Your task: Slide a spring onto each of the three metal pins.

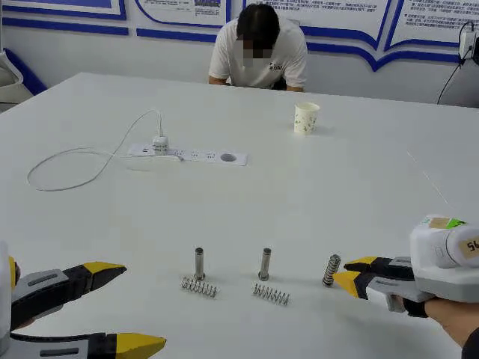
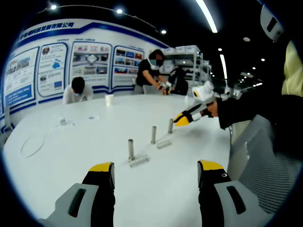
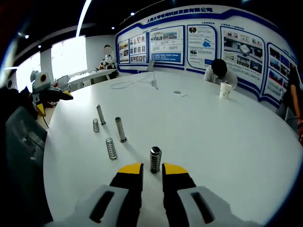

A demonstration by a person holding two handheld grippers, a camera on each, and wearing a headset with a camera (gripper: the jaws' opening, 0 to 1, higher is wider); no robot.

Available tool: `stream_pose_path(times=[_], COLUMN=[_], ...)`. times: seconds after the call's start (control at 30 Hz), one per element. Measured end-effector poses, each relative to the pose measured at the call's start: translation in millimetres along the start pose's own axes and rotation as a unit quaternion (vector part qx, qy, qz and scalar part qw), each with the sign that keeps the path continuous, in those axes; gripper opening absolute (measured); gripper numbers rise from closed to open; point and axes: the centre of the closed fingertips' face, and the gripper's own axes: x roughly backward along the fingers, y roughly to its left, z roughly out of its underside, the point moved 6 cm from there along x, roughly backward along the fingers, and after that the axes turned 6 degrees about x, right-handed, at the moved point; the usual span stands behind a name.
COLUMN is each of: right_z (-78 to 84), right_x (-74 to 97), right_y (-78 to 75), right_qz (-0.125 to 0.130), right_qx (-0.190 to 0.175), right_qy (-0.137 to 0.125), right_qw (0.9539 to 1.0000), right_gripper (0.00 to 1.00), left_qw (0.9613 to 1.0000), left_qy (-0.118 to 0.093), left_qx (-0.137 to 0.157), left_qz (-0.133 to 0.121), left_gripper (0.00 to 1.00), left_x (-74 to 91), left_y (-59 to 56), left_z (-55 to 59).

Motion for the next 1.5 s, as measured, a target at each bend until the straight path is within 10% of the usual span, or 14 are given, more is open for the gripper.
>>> stream_pose_path(times=[1.5], right_z=[-33.4], right_x=[-22.7], right_y=[62.0], right_qz=[-0.090], right_qx=[0.076], right_qy=[0.006], right_qw=[0.9930], right_gripper=[0.17], left_qw=[1.0000], left_qy=[-0.007], left_qx=[-0.002], left_qz=[-0.003], left_gripper=[0.72], left_x=[1.0], left_y=[-0.1], left_z=[-2.6])
